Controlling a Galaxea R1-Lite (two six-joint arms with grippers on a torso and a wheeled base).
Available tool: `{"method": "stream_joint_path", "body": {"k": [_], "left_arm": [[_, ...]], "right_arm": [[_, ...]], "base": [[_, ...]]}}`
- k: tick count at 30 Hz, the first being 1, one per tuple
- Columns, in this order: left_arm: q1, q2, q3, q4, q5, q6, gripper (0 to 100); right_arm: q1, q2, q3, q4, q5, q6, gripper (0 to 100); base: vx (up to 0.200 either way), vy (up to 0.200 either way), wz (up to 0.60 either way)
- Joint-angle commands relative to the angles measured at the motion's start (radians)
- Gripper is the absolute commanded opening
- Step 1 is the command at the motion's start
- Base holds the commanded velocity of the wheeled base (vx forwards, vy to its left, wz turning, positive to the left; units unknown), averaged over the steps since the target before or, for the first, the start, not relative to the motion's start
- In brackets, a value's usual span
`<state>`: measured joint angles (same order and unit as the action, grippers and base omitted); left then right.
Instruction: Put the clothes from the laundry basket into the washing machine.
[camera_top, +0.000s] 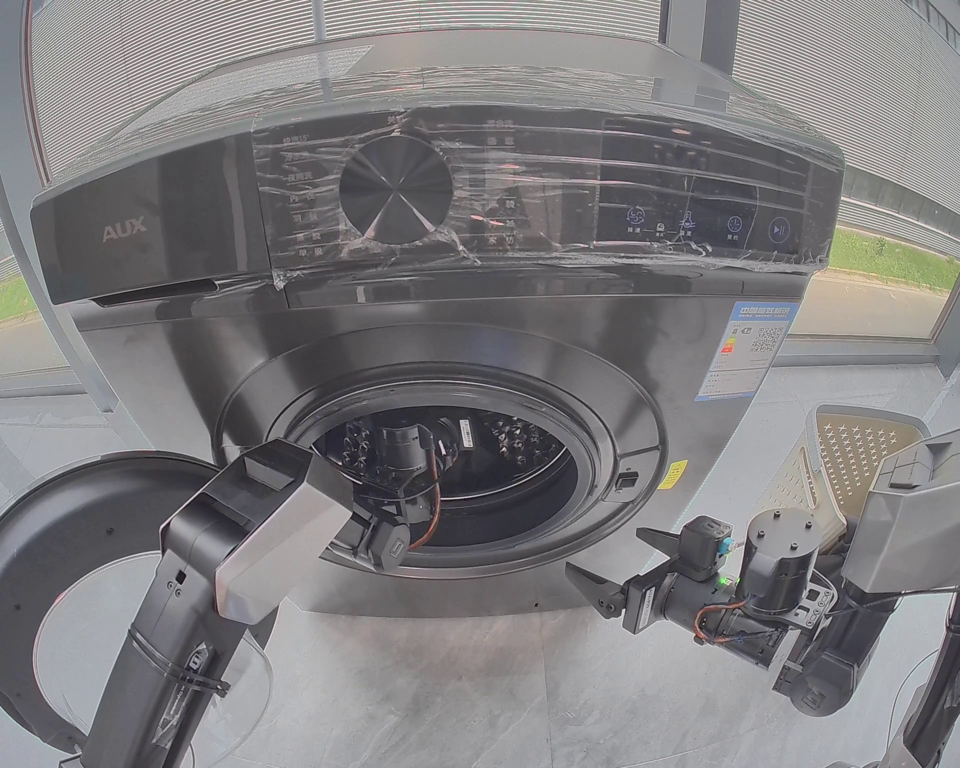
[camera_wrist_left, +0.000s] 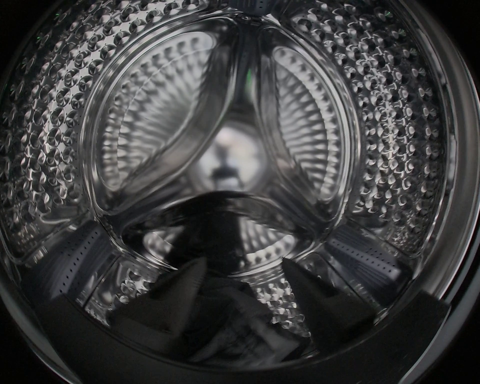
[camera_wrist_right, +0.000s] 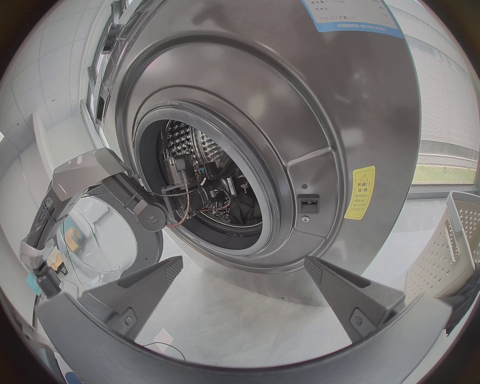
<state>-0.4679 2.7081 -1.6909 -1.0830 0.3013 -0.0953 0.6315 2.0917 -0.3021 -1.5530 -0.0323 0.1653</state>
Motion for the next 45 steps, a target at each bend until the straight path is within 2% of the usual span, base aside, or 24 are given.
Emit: {"method": "stream_joint_path", "body": {"k": [1,6,10,12,15,17,20,21,27,28,30,34,37,40,42,45], "left_arm": [[-0.04,-0.028,0.045,-0.003,0.001,-0.02,100],[-0.101,-0.174,0.296,0.002,0.001,-0.024,100],[-0.152,-0.307,0.523,-0.037,-0.005,-0.027,100],[-0.193,-0.404,0.686,-0.06,-0.01,-0.027,100],[-0.229,-0.478,0.801,-0.063,-0.01,-0.029,100],[-0.282,-0.574,0.948,-0.071,-0.008,-0.038,100],[-0.301,-0.603,0.988,-0.077,-0.008,-0.044,100],[-0.347,-0.697,1.102,-0.106,-0.008,-0.049,100],[-0.411,-0.834,1.246,-0.135,-0.008,-0.066,100],[-0.43,-0.896,1.292,-0.137,-0.007,-0.084,100],[-0.436,-0.961,1.332,-0.137,-0.002,-0.095,100],[-0.439,-1.087,1.392,-0.135,0.032,-0.086,100],[-0.426,-1.234,1.445,-0.132,0.053,-0.086,100],[-0.42,-1.337,1.475,-0.106,0.055,-0.09,100],[-0.385,-1.384,1.493,-0.077,0.059,-0.086,100],[-0.282,-1.438,1.507,-0.044,0.045,-0.084,100]], "right_arm": [[-0.004,-0.001,0.0,-0.009,0.0,0.0,100],[-0.012,-0.001,0.0,-0.009,0.0,0.0,100],[-0.015,-0.009,0.001,-0.009,0.0,0.0,100],[-0.015,-0.009,0.005,-0.009,0.0,0.0,100],[-0.016,-0.005,0.011,-0.009,0.002,0.0,100],[-0.016,-0.002,0.011,-0.009,0.0,0.0,100],[-0.016,-0.005,0.012,-0.009,0.0,0.0,100],[-0.016,-0.01,0.012,-0.009,-0.001,0.0,100],[-0.018,-0.018,0.034,-0.009,-0.001,-0.001,100],[-0.018,-0.03,0.037,-0.009,-0.003,-0.003,100],[-0.018,-0.05,0.043,-0.009,-0.004,-0.003,100],[-0.018,-0.098,0.06,-0.009,-0.012,-0.007,100],[-0.018,-0.139,0.084,-0.007,-0.084,-0.001,100],[-0.018,-0.211,0.127,-0.007,-0.098,-0.001,100],[-0.027,-0.265,0.153,-0.007,-0.1,-0.003,100],[-0.084,-0.344,0.196,-0.007,-0.097,-0.01,100]], "base": [[0.0,0.0,0.0],[0.0,0.0,0.0],[0.0,0.0,0.0],[0.0,0.0,0.0],[0.0,0.0,0.0],[0.0,0.0,0.0],[0.0,0.0,0.0],[0.0,0.0,0.0],[0.0,0.0,0.0],[0.0,0.0,0.0],[0.0,0.0,0.0],[0.0,0.0,0.0],[0.0,0.0,0.0],[0.0,0.0,0.0],[0.0,0.0,0.0],[0.0,0.0,0.0]]}}
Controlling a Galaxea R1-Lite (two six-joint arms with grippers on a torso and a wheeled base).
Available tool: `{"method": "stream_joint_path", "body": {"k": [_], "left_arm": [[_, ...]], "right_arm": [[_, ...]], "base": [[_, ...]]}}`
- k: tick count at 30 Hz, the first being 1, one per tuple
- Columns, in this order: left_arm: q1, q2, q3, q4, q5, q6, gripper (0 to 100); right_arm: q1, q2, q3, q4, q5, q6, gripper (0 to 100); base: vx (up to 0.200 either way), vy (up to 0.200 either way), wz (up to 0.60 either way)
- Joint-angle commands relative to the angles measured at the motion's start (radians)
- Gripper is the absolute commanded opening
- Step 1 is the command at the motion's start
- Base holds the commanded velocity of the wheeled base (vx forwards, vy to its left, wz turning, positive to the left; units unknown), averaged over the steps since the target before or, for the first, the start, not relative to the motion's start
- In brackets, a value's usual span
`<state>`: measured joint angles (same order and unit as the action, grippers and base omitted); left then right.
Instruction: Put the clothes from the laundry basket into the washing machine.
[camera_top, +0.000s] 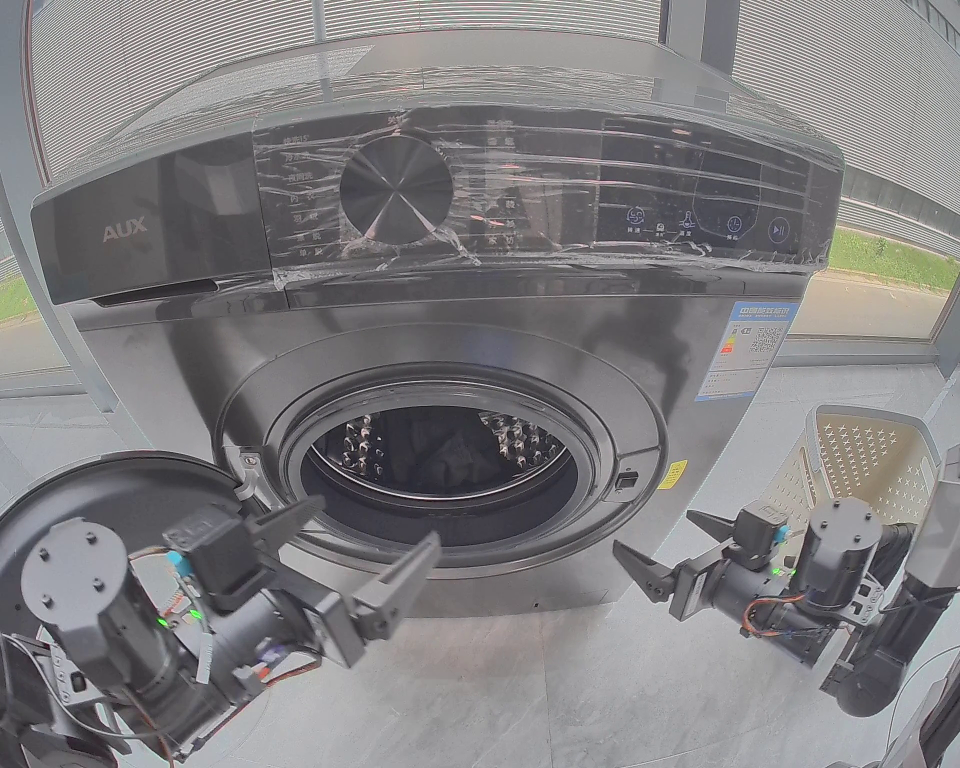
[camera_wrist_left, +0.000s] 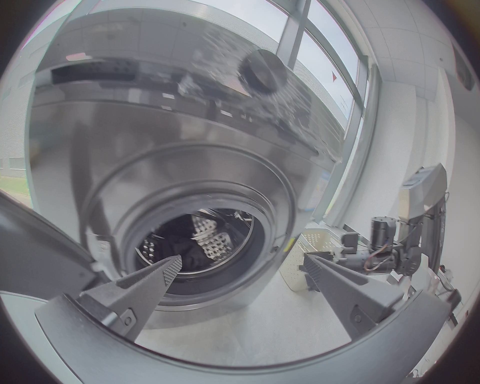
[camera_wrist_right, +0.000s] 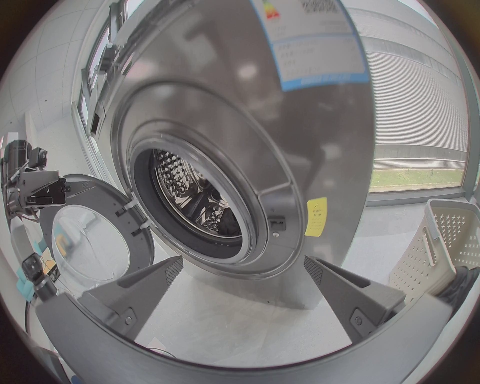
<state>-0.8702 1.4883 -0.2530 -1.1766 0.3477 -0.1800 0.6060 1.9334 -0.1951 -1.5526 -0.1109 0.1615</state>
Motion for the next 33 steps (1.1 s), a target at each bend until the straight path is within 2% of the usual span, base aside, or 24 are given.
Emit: {"method": "stream_joint_path", "body": {"k": [1,4,5,7,9,10,13,22,25,30,33], "left_arm": [[0.139,-0.229,0.075,0.052,-0.003,0.001,100],[0.218,-0.273,0.095,0.055,-0.013,0.005,100],[0.223,-0.276,0.097,0.057,-0.013,0.005,100],[0.261,-0.283,0.116,0.069,-0.009,0.031,100],[0.28,-0.289,0.124,0.074,-0.01,0.04,100],[0.31,-0.296,0.144,0.075,-0.013,0.05,100],[0.333,-0.301,0.167,0.068,-0.015,0.077,100],[0.39,-0.379,0.219,0.078,-0.015,0.109,100],[0.395,-0.41,0.253,0.08,-0.015,0.122,100],[0.421,-0.507,0.253,0.137,-0.013,0.126,100],[0.436,-0.6,0.253,0.238,-0.01,0.139,100]], "right_arm": [[-0.072,-0.198,0.095,-0.008,-0.016,-0.008,100],[-0.155,-0.26,0.135,-0.006,-0.004,-0.013,100],[-0.161,-0.264,0.14,-0.006,-0.001,-0.013,100],[-0.239,-0.291,0.163,-0.004,0.042,-0.017,100],[-0.267,-0.292,0.169,-0.004,0.062,-0.017,100],[-0.301,-0.294,0.184,-0.006,0.085,-0.019,100],[-0.313,-0.298,0.195,-0.006,0.092,-0.014,100],[-0.354,-0.424,0.195,0.043,0.083,-0.019,100],[-0.357,-0.514,0.195,0.141,0.082,-0.03,100],[-0.357,-0.742,0.195,0.396,0.077,-0.059,100],[-0.356,-0.973,0.195,0.643,0.051,-0.083,100]], "base": [[0.0,0.0,0.0],[0.0,0.0,0.0],[0.0,0.0,0.0],[0.0,0.0,0.0],[0.0,0.0,0.0],[0.0,0.0,0.0],[-0.2,0.0,0.0],[-0.2,0.0,0.0],[-0.2,0.0,0.0],[-0.2,0.0,0.0],[-0.2,0.0,0.0]]}}
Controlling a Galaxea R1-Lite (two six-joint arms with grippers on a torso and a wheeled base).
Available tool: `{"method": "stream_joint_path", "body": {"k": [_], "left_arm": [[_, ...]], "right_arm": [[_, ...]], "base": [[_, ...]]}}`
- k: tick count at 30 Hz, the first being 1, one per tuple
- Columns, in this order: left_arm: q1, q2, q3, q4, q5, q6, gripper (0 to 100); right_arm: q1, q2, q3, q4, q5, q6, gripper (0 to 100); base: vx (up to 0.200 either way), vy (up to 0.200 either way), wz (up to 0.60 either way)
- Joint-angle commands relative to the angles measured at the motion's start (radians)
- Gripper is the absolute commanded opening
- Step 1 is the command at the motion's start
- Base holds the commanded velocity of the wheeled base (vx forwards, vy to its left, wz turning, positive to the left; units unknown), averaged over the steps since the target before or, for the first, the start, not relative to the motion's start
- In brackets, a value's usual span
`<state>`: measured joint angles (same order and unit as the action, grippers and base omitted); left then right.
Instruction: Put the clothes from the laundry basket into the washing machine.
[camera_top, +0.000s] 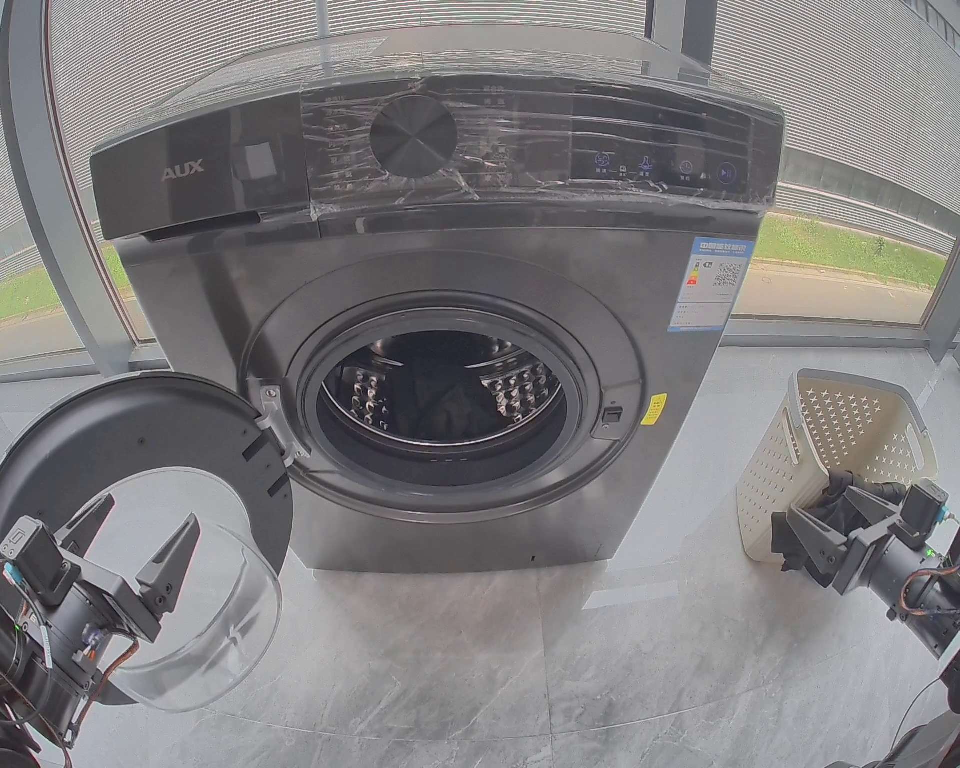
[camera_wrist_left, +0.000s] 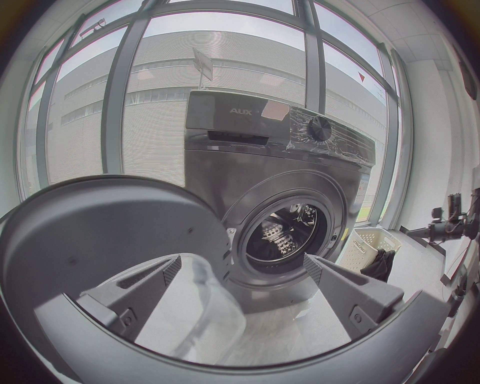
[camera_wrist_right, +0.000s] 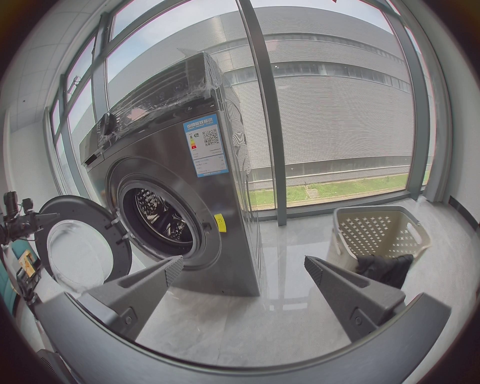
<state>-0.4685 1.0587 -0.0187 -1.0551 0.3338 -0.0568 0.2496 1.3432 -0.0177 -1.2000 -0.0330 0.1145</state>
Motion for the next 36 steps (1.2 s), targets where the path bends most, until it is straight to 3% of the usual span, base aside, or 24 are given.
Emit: {"method": "stream_joint_path", "body": {"k": [1,2,3,5,8,10,11,14,16,18,21,24,25,26,27,28,31,35,36], "left_arm": [[0.036,-0.186,0.019,0.135,0.005,0.015,100],[0.036,-0.186,0.019,0.135,0.005,0.015,100],[0.044,-0.298,0.017,0.257,0.001,0.017,100],[0.042,-0.401,0.017,0.365,0.001,0.015,100],[0.044,-0.553,0.017,0.537,-0.001,0.009,100],[0.08,-0.634,0.017,0.649,-0.001,0.0,100],[0.08,-0.634,0.017,0.649,-0.001,0.0,100],[0.128,-0.72,0.019,0.744,-0.002,-0.032,100],[0.153,-0.784,0.019,0.81,-0.013,-0.074,100],[0.186,-0.833,0.019,0.876,-0.021,-0.084,100],[0.218,-0.895,0.019,0.971,-0.042,-0.075,100],[0.251,-0.938,0.019,0.986,-0.076,-0.075,100],[0.284,-0.974,0.019,0.983,-0.119,-0.058,100],[0.284,-0.974,0.019,0.983,-0.119,-0.058,100],[0.304,-0.968,0.019,0.983,-0.136,-0.041,100],[0.315,-0.968,0.019,0.983,-0.137,-0.034,100],[0.33,-0.968,0.019,0.983,-0.136,-0.029,100],[0.447,-0.993,0.019,0.985,-0.147,0.031,100],[0.47,-1.025,0.019,0.991,-0.164,0.032,100]], "right_arm": [[0.0,-0.415,0.018,0.323,-0.031,-0.038,100],[0.0,-0.415,0.018,0.323,-0.031,-0.038,100],[0.0,-0.596,0.018,0.497,-0.042,-0.049,100],[-0.007,-0.727,0.018,0.614,-0.045,-0.049,100],[-0.062,-0.866,0.018,0.74,-0.044,-0.049,100],[-0.113,-0.957,0.018,0.817,-0.039,-0.05,100],[-0.113,-0.957,0.018,0.817,-0.039,-0.05,100],[-0.147,-1.066,0.018,0.907,-0.033,-0.05,100],[-0.148,-1.133,0.018,0.97,-0.033,-0.049,100],[-0.15,-1.193,0.018,1.031,-0.033,-0.049,100],[-0.158,-1.268,0.018,1.122,-0.036,-0.045,100],[-0.159,-1.262,0.018,1.117,-0.051,-0.042,100],[-0.161,-1.262,0.018,1.125,-0.099,-0.047,100],[-0.161,-1.262,0.018,1.125,-0.099,-0.047,100],[-0.161,-1.26,0.018,1.126,-0.139,-0.085,100],[-0.161,-1.26,0.018,1.126,-0.146,-0.111,100],[-0.161,-1.26,0.018,1.126,-0.145,-0.118,100],[-0.161,-1.26,0.018,1.126,-0.143,-0.098,100],[-0.161,-1.26,0.018,1.126,-0.143,-0.096,100]], "base": [[-0.2,0.0,0.0],[0.0,0.0,0.0],[0.0,0.0,0.0],[0.0,0.0,0.0],[0.0,0.0,0.0],[0.0,0.0,0.0],[0.0,0.0,0.0],[0.0,0.0,0.0],[0.0,0.0,0.0],[0.0,0.0,0.0],[0.0,0.0,0.0],[0.0,0.0,0.0],[0.0,0.0,0.0],[0.0,0.0,0.0],[0.0,0.0,0.0],[0.0,0.0,0.0],[0.0,0.0,0.0],[-0.2,-0.2,0.0],[-0.2,-0.2,0.0]]}}
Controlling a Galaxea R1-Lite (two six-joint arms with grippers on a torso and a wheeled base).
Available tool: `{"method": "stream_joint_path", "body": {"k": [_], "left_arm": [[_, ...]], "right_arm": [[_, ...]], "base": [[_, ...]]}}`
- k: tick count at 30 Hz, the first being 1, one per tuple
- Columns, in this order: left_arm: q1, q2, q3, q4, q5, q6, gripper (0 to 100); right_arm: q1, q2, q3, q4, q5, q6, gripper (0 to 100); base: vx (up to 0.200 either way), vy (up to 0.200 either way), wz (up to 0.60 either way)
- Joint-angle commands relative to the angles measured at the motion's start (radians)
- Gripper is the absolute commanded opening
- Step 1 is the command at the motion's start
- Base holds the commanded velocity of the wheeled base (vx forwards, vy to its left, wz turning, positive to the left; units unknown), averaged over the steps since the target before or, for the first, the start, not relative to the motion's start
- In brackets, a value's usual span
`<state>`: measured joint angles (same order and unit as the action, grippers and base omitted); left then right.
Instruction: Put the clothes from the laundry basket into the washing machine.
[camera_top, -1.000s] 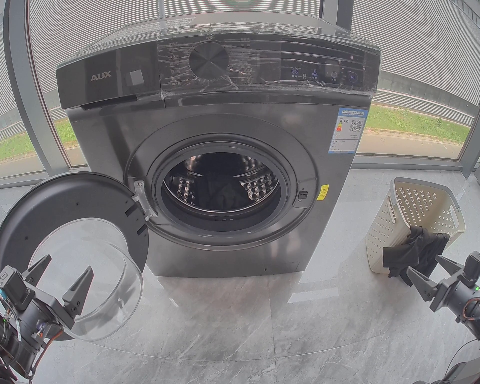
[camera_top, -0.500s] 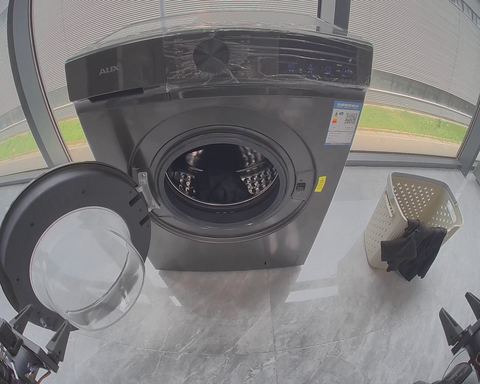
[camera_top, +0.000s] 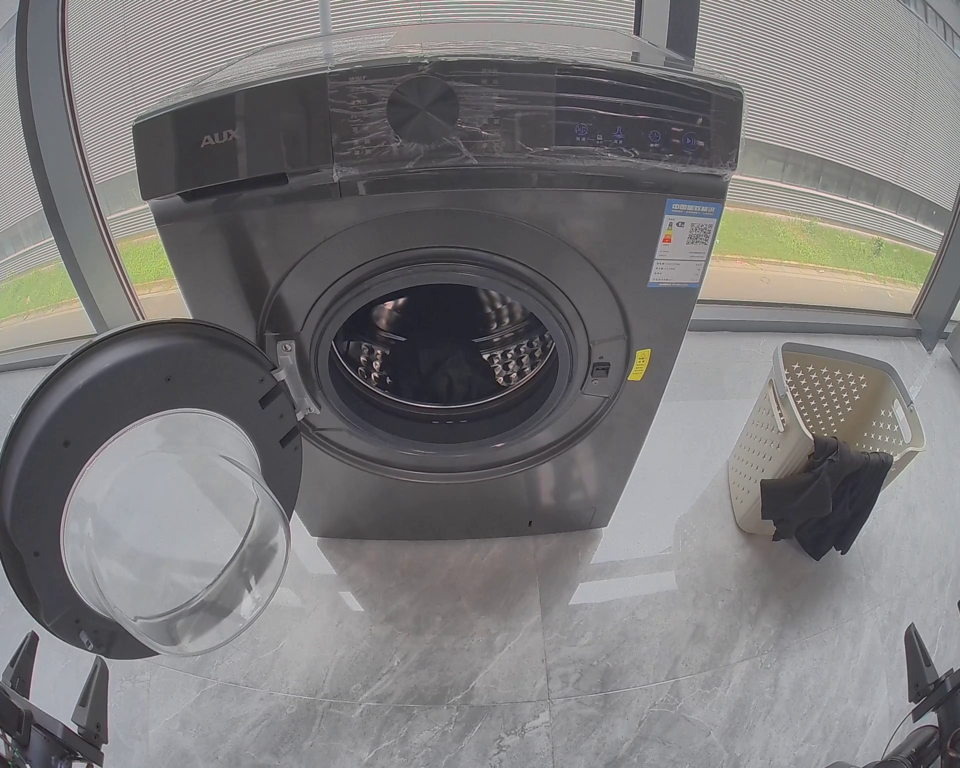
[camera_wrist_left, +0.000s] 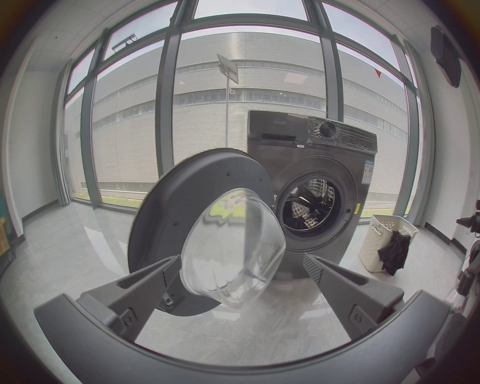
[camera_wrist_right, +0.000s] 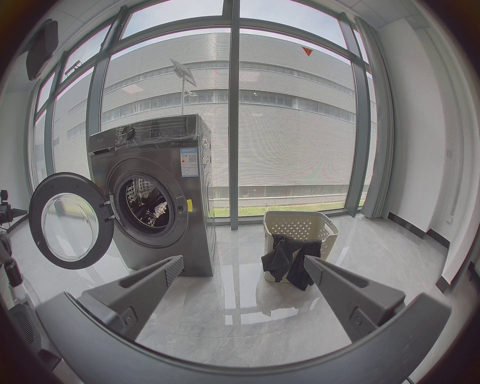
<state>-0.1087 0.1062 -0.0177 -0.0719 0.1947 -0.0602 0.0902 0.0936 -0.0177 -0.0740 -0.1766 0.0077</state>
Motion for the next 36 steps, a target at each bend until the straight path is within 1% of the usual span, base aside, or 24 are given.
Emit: {"method": "stream_joint_path", "body": {"k": [1,2,3,4,5,6,8,9,10,12,13,14,15,18,19,21,23,24,25,26,29,32,35,36], "left_arm": [[0.121,-0.106,0.018,0.003,-0.073,0.04,100],[0.113,-0.106,0.018,0.003,-0.103,0.033,100],[0.112,-0.106,0.018,0.003,-0.112,0.031,100],[0.11,-0.106,0.018,0.004,-0.109,0.028,100],[0.11,-0.106,0.016,0.011,-0.097,0.034,100],[0.11,-0.106,0.018,0.012,-0.078,0.057,100],[0.109,-0.106,0.016,0.015,-0.072,0.057,100],[0.107,-0.103,0.01,0.037,-0.035,0.086,100],[0.107,-0.103,0.007,0.043,-0.038,0.086,100],[0.107,-0.103,0.008,0.043,-0.049,0.082,100],[0.107,-0.106,0.008,0.046,-0.101,0.051,100],[0.107,-0.106,0.015,0.044,-0.12,0.033,100],[0.107,-0.106,0.018,0.061,-0.17,0.017,100],[0.106,-0.106,0.018,0.066,-0.17,0.037,100],[0.106,-0.106,0.018,0.069,-0.169,0.059,100],[0.107,-0.106,0.018,0.07,-0.17,0.06,100],[0.107,-0.106,0.018,0.069,-0.169,0.053,100],[0.107,-0.106,0.018,0.069,-0.169,0.054,100],[0.107,-0.106,0.018,0.069,-0.169,0.054,100],[0.109,-0.106,0.018,0.069,-0.17,0.056,100],[0.107,-0.106,0.018,0.069,-0.169,0.051,100],[0.107,-0.106,0.018,0.07,-0.169,0.053,100],[0.107,-0.106,0.018,0.07,-0.169,0.054,100],[0.107,-0.106,0.018,0.07,-0.169,0.054,100]], "right_arm": [[-0.001,-0.011,0.018,0.0,0.0,0.008,100],[-0.003,-0.011,0.018,0.0,-0.003,0.003,100],[-0.004,-0.011,0.018,0.0,-0.003,-0.002,100],[-0.052,-0.026,0.018,0.0,0.003,-0.029,100],[-0.093,-0.048,0.018,0.003,0.009,-0.044,100],[-0.119,-0.071,0.018,0.003,0.016,-0.055,100],[-0.121,-0.08,0.018,-0.001,0.017,-0.064,100],[-0.106,-0.092,0.018,-0.003,0.016,-0.087,100],[-0.101,-0.092,0.016,0.003,0.014,-0.089,100],[-0.099,-0.094,0.013,0.016,0.014,-0.075,100],[-0.099,-0.092,0.008,0.042,0.016,-0.015,100],[-0.098,-0.094,0.007,0.049,0.016,0.0,100],[-0.096,-0.094,-0.001,0.065,0.019,0.02,100],[-0.096,-0.094,-0.001,0.06,0.017,0.032,100],[-0.096,-0.094,0.001,0.059,0.017,0.034,100],[-0.096,-0.094,-0.001,0.062,0.025,0.032,100],[-0.099,-0.094,0.002,0.063,0.045,0.043,100],[-0.099,-0.094,0.002,0.073,0.089,0.041,100],[-0.099,-0.094,0.002,0.071,0.092,0.041,100],[-0.102,-0.094,0.008,0.073,0.117,0.026,100],[-0.102,-0.094,0.016,0.073,0.141,-0.014,100],[-0.098,-0.094,0.018,0.059,0.152,-0.011,100],[-0.096,-0.094,0.018,0.06,0.146,0.003,100],[-0.096,-0.094,0.018,0.06,0.152,-0.005,100]], "base": [[-0.2,-0.2,0.0],[0.0,-0.2,0.0],[0.0,-0.2,0.0],[0.0,-0.2,0.0],[0.0,0.0,0.0],[0.0,0.0,0.0],[0.0,0.0,0.0],[0.0,0.0,0.0],[0.0,0.0,0.0],[0.0,0.0,0.0],[0.0,0.0,0.0],[0.0,0.0,0.0],[0.0,0.0,0.0],[0.0,0.0,0.0],[0.0,0.0,0.0],[0.0,0.0,0.0],[0.0,-0.1,0.0],[0.0,-0.2,0.0],[0.0,-0.2,0.0],[0.0,-0.2,0.0],[0.0,-0.2,0.0],[0.0,-0.2,0.0],[0.0,-0.2,0.0],[0.0,-0.2,0.0]]}}
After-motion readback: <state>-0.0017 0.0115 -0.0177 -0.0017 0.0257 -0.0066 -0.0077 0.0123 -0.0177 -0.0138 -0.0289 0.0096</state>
